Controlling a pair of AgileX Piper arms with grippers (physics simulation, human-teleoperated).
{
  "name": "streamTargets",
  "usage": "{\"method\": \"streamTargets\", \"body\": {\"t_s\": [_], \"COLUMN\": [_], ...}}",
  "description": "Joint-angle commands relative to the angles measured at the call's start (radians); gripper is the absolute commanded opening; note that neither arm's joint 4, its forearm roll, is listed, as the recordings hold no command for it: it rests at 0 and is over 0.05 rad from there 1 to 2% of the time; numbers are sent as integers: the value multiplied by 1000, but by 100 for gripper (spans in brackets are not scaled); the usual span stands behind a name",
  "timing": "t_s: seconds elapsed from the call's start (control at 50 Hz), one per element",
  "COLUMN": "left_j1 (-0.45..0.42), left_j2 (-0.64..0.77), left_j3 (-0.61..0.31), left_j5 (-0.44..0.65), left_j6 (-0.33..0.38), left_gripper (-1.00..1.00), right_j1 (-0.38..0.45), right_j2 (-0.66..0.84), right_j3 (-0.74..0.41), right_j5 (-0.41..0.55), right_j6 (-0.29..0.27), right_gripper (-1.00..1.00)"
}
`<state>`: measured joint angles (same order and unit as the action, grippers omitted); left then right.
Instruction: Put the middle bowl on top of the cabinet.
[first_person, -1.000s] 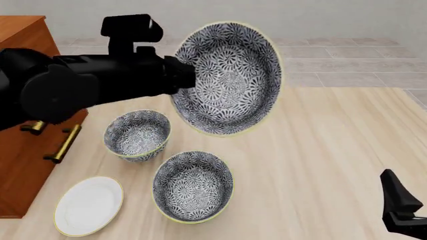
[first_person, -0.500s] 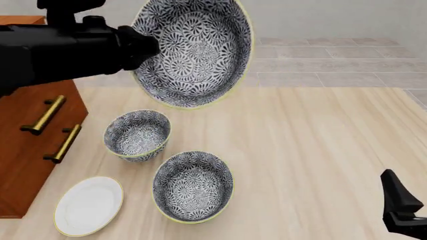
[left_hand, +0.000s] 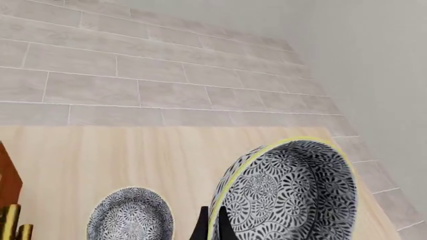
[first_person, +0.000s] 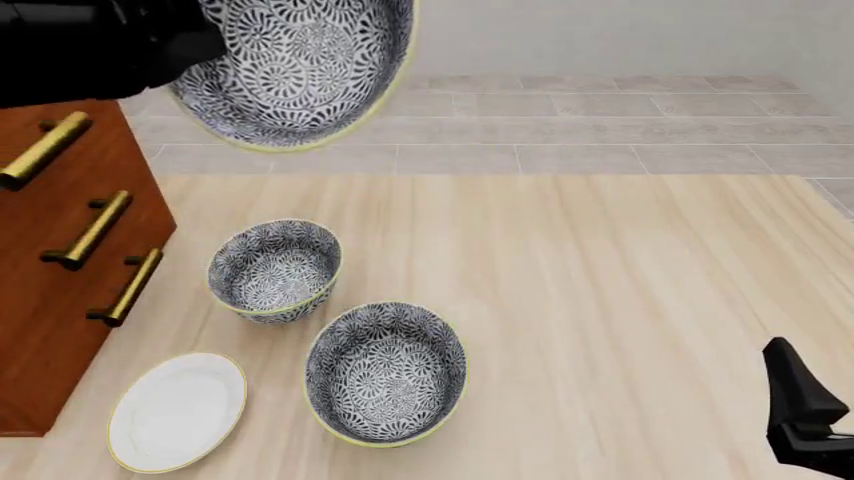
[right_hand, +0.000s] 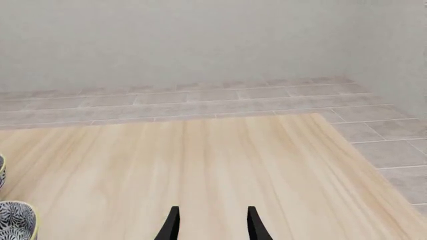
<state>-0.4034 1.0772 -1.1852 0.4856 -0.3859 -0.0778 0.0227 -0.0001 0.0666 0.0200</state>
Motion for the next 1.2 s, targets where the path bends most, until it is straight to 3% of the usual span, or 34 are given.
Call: {"method": "streamTargets", "body": {"t_s": [0.02, 0.46, 0.6, 0.96, 1.2], "left_j1": [87, 276, 294, 434, 511], "left_j2": [-45, -34, -18, 44, 64], "left_j3": [-49, -155, -186, -268, -321], "left_j5": [68, 185, 201, 271, 324], "left_j6": [-38, -55, -44, -38, -79], "left_gripper": [-100, -100, -100, -100, -100], "right_j1": [-1, 3, 4, 16, 24], "right_j2": [1, -15, -14, -11, -13], "right_j3": [0, 0, 0, 0, -1], "right_j5": [-5, -1, -6, -17, -31], "right_j6": [1, 7, 12, 17, 17], "right_gripper": [100, 100, 100, 100, 100]}}
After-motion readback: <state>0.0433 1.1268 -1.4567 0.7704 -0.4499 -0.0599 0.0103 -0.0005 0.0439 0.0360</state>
